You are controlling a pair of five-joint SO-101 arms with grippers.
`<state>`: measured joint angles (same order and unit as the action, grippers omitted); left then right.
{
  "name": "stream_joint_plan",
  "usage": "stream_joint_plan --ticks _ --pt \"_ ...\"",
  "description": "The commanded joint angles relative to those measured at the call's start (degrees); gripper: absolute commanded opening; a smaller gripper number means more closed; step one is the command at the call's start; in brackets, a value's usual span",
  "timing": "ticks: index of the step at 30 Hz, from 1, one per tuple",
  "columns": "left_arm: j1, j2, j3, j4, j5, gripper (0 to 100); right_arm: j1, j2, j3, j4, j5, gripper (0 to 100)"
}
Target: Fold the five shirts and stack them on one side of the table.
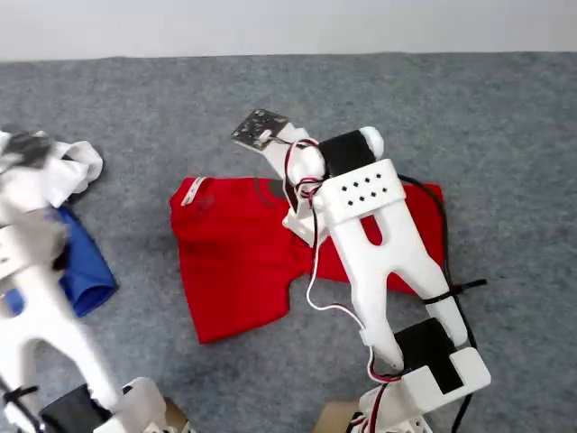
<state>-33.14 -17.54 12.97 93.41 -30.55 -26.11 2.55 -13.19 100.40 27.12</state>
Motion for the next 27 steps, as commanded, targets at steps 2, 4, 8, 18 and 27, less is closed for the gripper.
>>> stream_joint_plan --ticks 2,4,8,18,27 --pt "13.63 -0.88 -1.8 -4.92 -1.23 5 1.1 -0.57 -0.79 2.33 -1.05 18.6" --pt "17.41 1.67 -1.8 -6.07 -2.37 5 1.8 -1.54 -0.26 2.42 -1.05 18.4" --pt "21.63 8.44 -2.15 -6.95 -5.45 6 4.44 -5.76 1.93 2.42 -0.88 18.4" --pt "27.43 14.42 -2.51 -10.11 -10.55 19 16.48 -18.15 12.75 2.42 -1.05 18.4" --pt "29.71 22.24 -2.51 -17.05 -14.42 22 28.79 -29.32 22.51 2.42 -0.7 18.4"
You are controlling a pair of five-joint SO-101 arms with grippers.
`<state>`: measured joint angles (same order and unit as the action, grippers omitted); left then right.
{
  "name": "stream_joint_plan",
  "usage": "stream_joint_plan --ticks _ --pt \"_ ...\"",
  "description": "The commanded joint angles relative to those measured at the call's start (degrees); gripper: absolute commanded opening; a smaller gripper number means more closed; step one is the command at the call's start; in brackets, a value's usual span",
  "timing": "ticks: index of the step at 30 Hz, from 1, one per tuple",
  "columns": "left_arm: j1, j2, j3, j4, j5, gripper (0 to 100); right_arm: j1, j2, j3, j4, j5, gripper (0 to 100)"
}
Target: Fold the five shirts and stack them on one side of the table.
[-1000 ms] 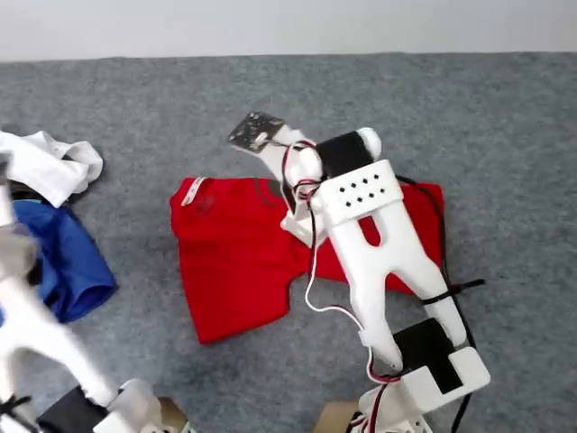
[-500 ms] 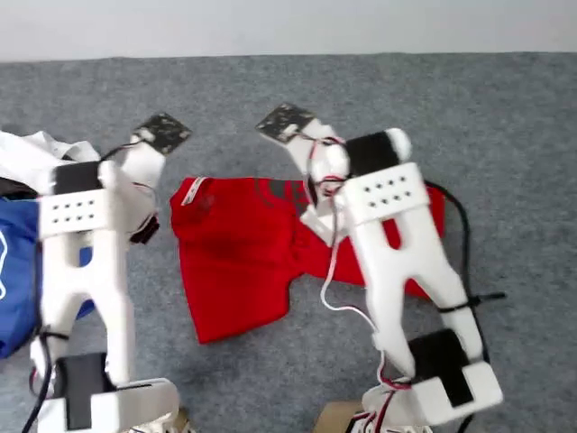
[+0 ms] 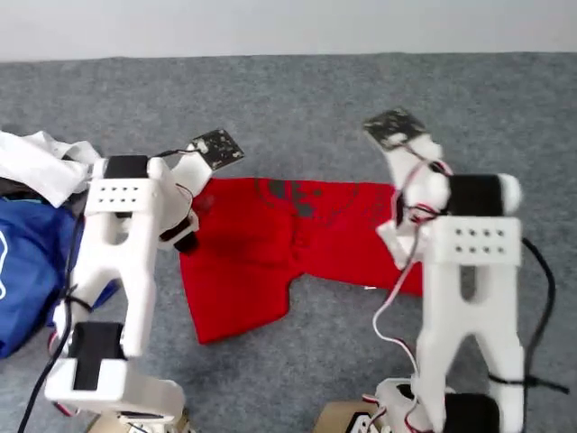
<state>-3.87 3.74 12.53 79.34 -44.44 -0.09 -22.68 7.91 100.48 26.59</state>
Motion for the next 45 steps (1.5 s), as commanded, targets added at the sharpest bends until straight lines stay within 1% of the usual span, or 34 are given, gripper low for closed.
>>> stream_joint_plan --ticks 1,3,7,15,17,21,27,31,38,45 --pt "0.44 1.76 -2.07 -3.6 -0.53 22 3.47 -4.97 2.46 2.33 -0.18 18.4" --pt "0.62 2.9 -2.07 -5.1 -0.53 21 4.26 -6.64 4.75 2.33 -0.18 18.4" --pt "0.79 3.96 -2.07 -7.47 -0.53 14 4.09 -9.36 7.21 2.33 -0.18 18.4" --pt "0.53 4.13 -1.71 -6.77 -0.53 2 4.0 -9.8 7.38 2.24 -0.18 18.4" --pt "0.53 4.13 -1.71 -4.66 -1.41 0 4.0 -9.71 7.38 2.24 -0.18 18.4" --pt "0.79 4.22 -1.36 1.05 -6.68 0 3.91 -9.71 7.47 2.24 -0.18 18.4" --pt "0.88 4.22 4.53 1.49 -11.08 0 0.66 -9.71 7.56 2.24 -0.18 18.4" --pt "0.35 4.22 7.08 -1.32 -10.99 2 -1.36 -9.71 7.56 2.24 -0.26 18.4" --pt "-2.73 4.13 5.32 -2.46 -10.99 17 -1.36 -9.45 7.56 2.07 -0.18 18.6" --pt "-3.78 3.52 2.15 -1.49 -10.99 18 -1.36 -2.07 7.3 0.04 -0.18 18.4"
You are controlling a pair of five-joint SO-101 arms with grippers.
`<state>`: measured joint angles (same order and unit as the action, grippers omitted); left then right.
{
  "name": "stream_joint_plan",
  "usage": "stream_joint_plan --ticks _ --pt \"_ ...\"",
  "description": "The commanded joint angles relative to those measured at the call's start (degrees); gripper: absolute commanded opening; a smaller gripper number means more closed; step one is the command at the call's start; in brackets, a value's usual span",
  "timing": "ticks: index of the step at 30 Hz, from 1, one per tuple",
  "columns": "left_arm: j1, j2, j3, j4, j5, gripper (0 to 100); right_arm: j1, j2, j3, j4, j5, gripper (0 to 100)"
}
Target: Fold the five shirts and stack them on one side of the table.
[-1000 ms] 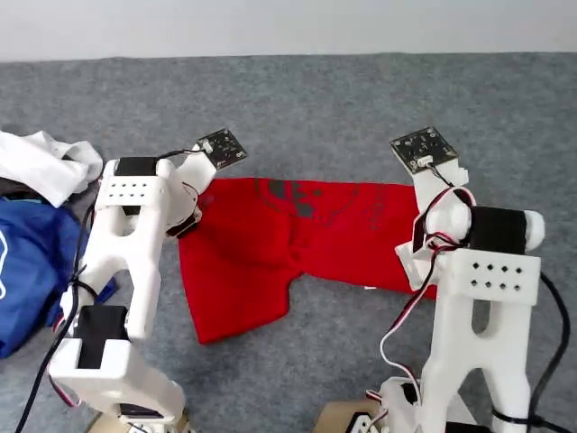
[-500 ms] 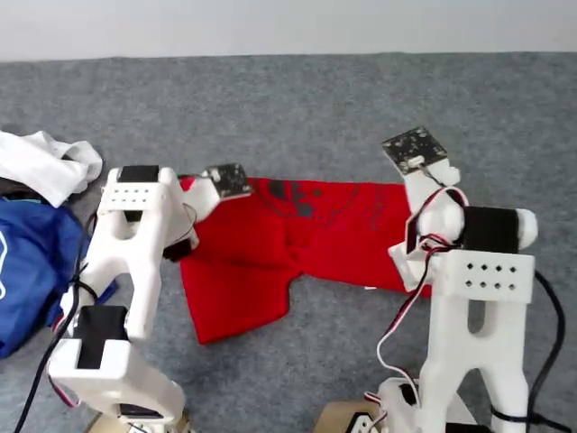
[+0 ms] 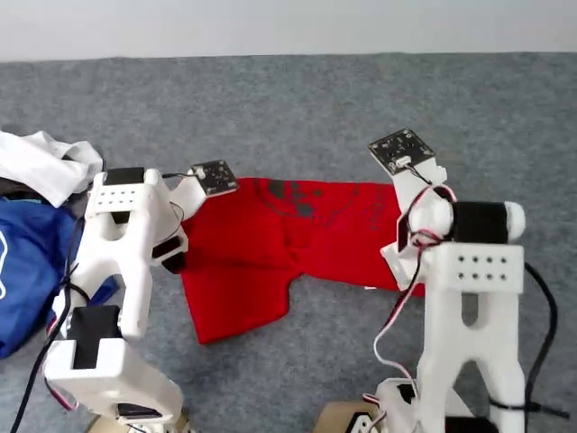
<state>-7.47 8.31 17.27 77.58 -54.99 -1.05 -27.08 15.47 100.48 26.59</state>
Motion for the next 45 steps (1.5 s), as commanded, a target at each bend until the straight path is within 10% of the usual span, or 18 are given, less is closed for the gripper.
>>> stream_joint_plan --ticks 1,12,23,45 --pt "-0.09 -1.32 -3.47 1.32 -0.44 18 -0.4 3.21 -0.35 -0.66 -0.18 18.4" --pt "-2.29 -17.67 -5.23 8.53 -0.35 16 -9.45 6.37 -0.09 -9.19 -1.58 16.5" --pt "-18.81 -22.24 -4.88 8.26 11.96 0 -20.26 26.42 -1.93 -25.36 -5.98 0.7" --pt "-27.78 -21.89 -4.26 8.26 16.79 0 -22.29 51.56 -17.32 -21.41 -0.44 0.9"
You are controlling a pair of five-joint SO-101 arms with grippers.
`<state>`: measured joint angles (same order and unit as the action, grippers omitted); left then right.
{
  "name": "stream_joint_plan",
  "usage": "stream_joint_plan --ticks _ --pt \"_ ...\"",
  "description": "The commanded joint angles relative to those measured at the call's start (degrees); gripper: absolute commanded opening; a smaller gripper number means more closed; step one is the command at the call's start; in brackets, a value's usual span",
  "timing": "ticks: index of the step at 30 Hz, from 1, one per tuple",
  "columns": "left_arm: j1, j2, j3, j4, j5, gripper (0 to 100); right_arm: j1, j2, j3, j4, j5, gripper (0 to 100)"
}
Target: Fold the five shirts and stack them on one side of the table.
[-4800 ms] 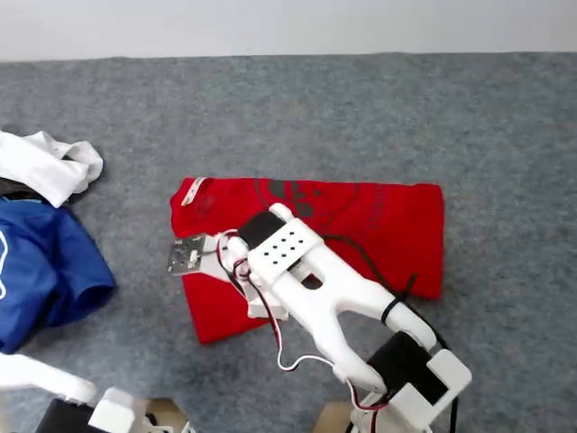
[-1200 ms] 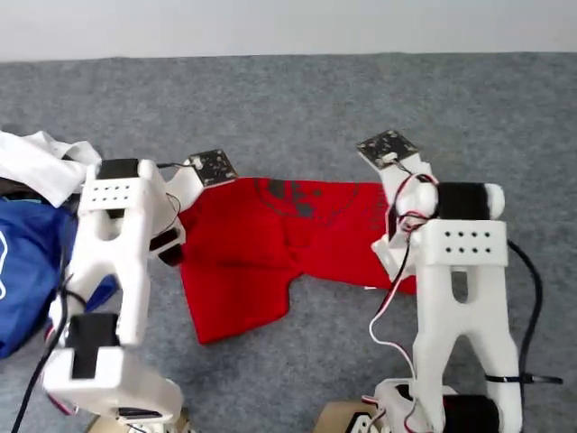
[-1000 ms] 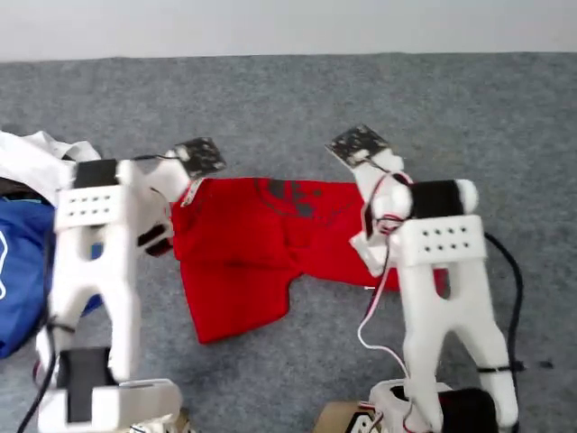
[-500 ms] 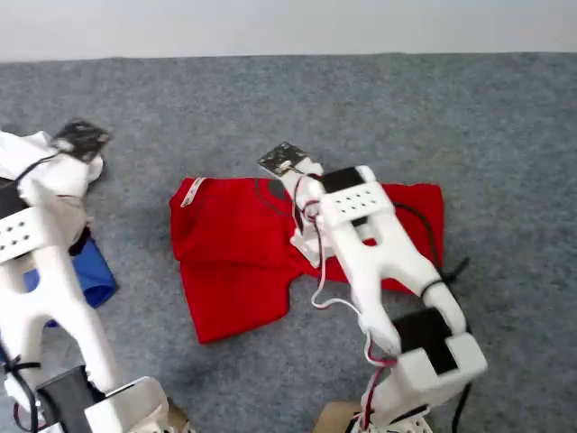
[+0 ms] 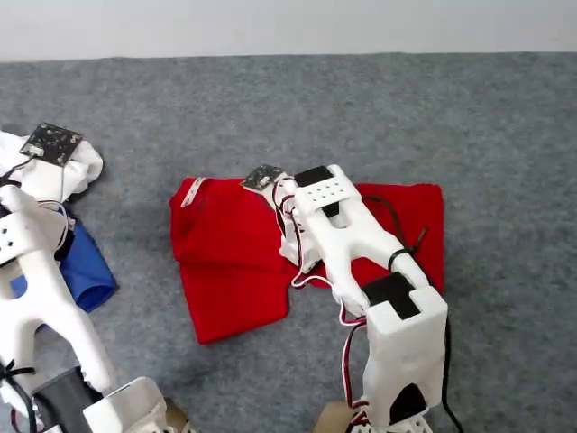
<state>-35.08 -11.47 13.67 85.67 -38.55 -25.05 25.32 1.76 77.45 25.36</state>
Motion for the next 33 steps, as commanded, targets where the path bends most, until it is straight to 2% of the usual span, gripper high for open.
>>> stream_joint_plan --ticks 1,9,14,16,24,33 --pt "-0.09 -2.11 -0.66 0.18 0.35 0 1.98 -1.54 -4.4 2.07 0.79 0.9" --pt "-0.09 -2.11 -0.66 0.44 0.35 0 3.38 -7.08 -8.26 6.9 0.79 0.9" --pt "-0.09 -2.11 0.48 0.18 0.35 0 8.84 -7.96 -8.26 5.76 0.44 0.9" --pt "-0.18 -2.11 1.63 0.18 0.44 0 11.21 -7.78 -8.26 4.44 -1.93 0.9" --pt "-0.35 -2.46 4.26 0.18 11.08 0 17.01 -7.6 -8.09 -3.74 -9.67 0.9" --pt "-0.35 -2.55 4.18 0.53 16.7 0 22.9 2.15 -8.88 -13.49 -9.67 0.9"
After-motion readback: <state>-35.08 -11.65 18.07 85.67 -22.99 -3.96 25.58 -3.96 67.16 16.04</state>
